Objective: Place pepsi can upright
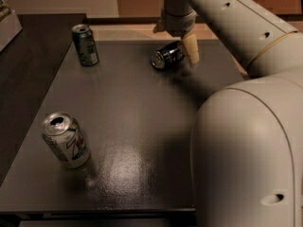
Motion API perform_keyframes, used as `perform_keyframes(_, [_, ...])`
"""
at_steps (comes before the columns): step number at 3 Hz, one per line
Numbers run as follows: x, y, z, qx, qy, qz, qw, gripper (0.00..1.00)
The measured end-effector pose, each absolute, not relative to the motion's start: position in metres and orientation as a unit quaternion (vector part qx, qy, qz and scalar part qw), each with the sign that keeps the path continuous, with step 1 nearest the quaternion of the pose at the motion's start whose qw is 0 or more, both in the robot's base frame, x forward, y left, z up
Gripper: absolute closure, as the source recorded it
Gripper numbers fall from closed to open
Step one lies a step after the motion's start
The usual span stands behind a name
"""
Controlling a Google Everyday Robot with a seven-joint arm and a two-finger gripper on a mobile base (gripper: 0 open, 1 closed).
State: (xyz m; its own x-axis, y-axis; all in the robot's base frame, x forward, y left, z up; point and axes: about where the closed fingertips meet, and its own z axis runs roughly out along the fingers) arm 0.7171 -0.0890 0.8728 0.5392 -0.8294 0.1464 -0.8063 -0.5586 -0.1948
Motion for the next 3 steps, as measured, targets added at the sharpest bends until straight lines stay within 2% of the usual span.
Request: perform_keyframes(3, [0.7274,-0.0887,0.8525,-0.889,0.447,-0.098,0.016,0.00])
